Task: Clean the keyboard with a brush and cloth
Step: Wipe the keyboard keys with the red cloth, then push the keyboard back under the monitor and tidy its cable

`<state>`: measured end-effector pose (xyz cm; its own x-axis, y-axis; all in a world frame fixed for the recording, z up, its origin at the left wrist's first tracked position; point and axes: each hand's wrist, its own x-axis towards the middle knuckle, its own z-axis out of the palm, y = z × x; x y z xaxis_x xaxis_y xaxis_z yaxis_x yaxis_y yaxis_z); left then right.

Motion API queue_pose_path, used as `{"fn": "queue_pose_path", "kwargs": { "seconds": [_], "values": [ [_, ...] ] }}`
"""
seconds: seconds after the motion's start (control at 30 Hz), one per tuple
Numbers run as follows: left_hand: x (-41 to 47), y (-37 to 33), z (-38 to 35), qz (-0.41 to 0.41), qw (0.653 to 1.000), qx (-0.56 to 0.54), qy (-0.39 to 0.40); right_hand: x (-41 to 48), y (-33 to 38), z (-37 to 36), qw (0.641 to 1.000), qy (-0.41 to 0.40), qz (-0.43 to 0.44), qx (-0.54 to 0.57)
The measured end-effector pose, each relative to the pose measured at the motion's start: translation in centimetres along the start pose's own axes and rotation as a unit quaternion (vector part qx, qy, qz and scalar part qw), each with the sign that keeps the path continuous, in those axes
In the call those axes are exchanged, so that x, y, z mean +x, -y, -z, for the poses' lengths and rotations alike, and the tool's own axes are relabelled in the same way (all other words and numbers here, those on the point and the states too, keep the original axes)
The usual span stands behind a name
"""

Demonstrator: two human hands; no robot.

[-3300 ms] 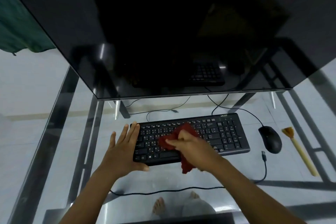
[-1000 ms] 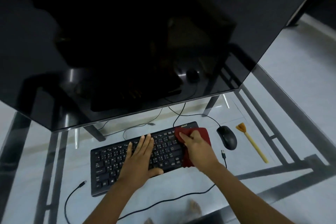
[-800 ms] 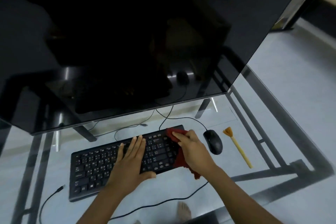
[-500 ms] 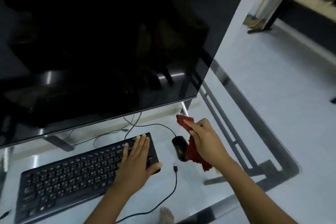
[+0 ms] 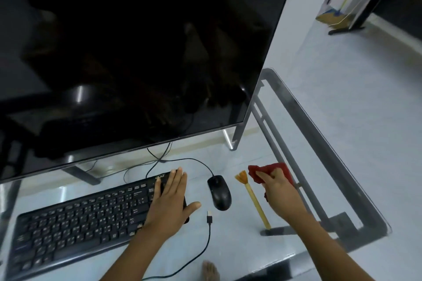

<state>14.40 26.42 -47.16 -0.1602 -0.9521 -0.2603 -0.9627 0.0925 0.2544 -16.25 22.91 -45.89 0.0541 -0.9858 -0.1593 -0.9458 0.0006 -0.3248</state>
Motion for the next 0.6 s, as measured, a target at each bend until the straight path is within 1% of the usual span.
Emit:
{"fn": "queue_pose_path", "kwargs": {
  "seconds": [0.03,0.1,0.17,0.23,0.37,0.43,0.6],
  "values": [
    [-0.1,0.0,0.0,0.0,1.0,0.007,0.002,0.0,0.2,0.1,1.0,0.002,0.012,0.011],
    [-0.2,0.1,0.1,0.002,1.0,0.019,0.006,0.3,0.6,0.7,1.0,-0.015,0.023,-0.002],
    [-0.3,0.3,0.1,0.004,1.0,0.016,-0.002,1.0,1.6,1.1,0.998,-0.043,0.036,-0.009],
    [-0.3,0.4,0.3,0.003,1.0,0.006,-0.017,1.6,3.0,1.6,0.997,-0.053,0.062,-0.002],
    [-1.8,2.0,1.6,0.016,0.999,-0.002,-0.037,2.2,8.7,0.7,0.99,-0.034,0.13,0.039],
    [-3.0,3.5,2.3,0.031,0.998,-0.01,-0.053,2.1,12.2,-0.2,0.989,-0.009,0.144,0.039],
    [-6.8,8.5,3.2,0.085,0.994,-0.021,-0.065,0.7,19.4,-3.0,0.98,0.053,0.181,0.057]
  ]
}}
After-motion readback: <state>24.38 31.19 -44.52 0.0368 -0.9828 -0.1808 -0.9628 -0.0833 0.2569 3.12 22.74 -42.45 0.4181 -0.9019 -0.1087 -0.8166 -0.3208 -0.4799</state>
